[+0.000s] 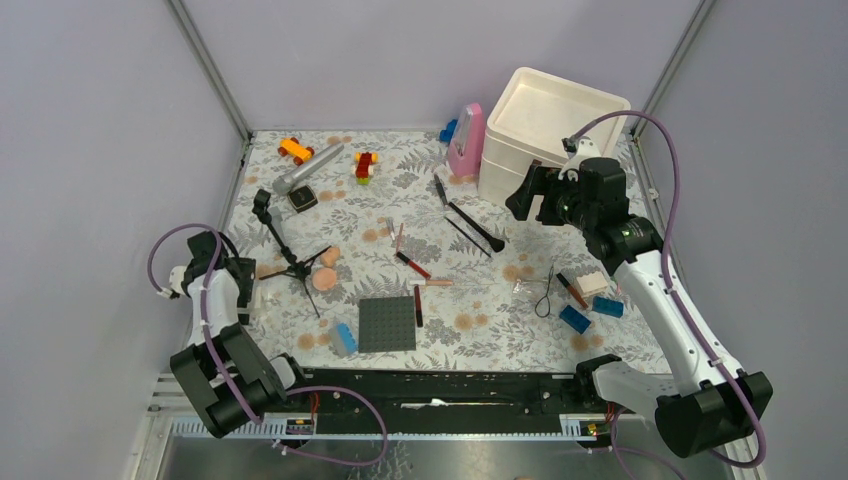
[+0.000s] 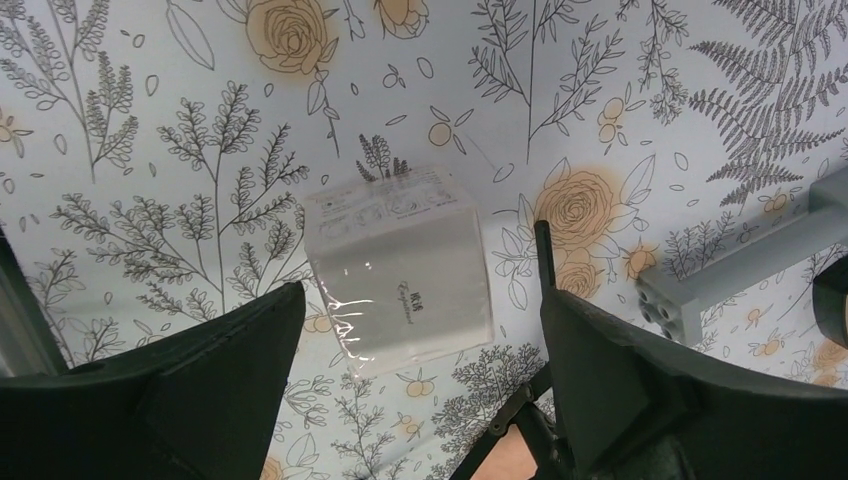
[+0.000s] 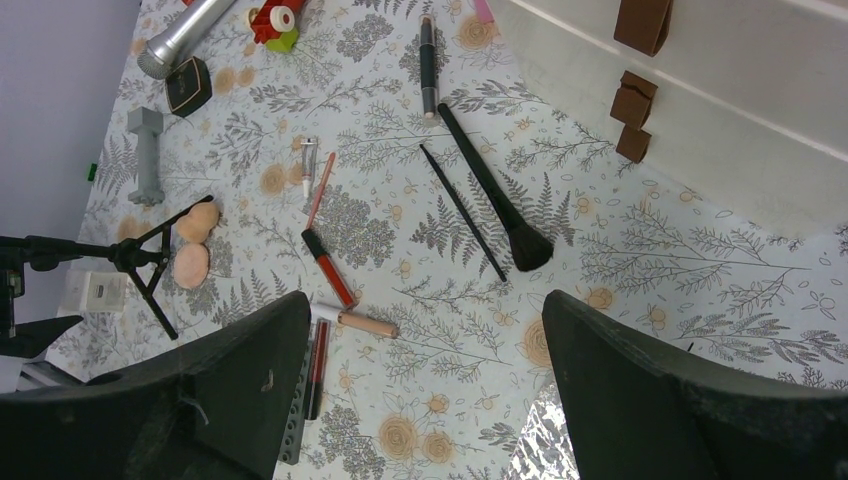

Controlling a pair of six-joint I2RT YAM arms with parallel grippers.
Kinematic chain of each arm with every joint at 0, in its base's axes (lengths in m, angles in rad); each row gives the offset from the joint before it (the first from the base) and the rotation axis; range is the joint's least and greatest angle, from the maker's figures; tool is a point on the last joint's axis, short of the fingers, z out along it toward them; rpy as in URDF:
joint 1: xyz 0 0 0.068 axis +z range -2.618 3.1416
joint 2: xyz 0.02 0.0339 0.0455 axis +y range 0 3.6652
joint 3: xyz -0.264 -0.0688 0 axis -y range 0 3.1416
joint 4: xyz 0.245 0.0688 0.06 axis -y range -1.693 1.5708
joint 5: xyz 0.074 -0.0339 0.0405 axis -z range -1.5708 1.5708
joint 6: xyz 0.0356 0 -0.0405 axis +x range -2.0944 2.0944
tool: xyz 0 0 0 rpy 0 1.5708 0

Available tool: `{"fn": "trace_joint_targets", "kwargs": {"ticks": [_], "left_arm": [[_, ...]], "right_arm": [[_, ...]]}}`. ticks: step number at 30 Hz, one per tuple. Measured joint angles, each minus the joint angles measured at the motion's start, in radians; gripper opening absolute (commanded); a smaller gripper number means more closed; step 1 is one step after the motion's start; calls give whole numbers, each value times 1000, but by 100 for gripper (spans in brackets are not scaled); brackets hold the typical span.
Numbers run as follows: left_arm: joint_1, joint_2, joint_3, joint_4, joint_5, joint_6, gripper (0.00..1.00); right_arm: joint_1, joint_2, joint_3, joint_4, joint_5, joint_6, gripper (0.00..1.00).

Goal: Organize the makeup
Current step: Pick up the makeup from the center of the board.

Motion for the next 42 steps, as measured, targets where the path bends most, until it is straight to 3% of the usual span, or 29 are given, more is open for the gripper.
{"fn": "trace_joint_targets", "kwargs": {"ticks": [7, 14, 24, 28, 33, 39, 42], "left_arm": [[0, 46, -8, 47, 0, -11, 98], [0, 79, -42, 85, 1, -22, 84], [0, 77, -48, 105, 18, -13, 30], [0, 60, -26, 65, 31, -4, 22], [-1, -29, 115, -37, 32, 21, 18], [-23, -84, 467, -120, 10, 72, 19], [-41, -85, 628, -146, 19, 96, 24]], "right_arm": [[0, 6, -2, 0, 0, 0, 94], [0, 16, -3, 0, 0, 0, 94], [1, 17, -3, 0, 7, -1, 94], [1, 17, -3, 0, 9, -1, 94], [1, 16, -3, 0, 17, -1, 94], [1, -5, -3, 1, 41, 5, 95], [1, -21, -3, 4, 45, 10, 95]]}}
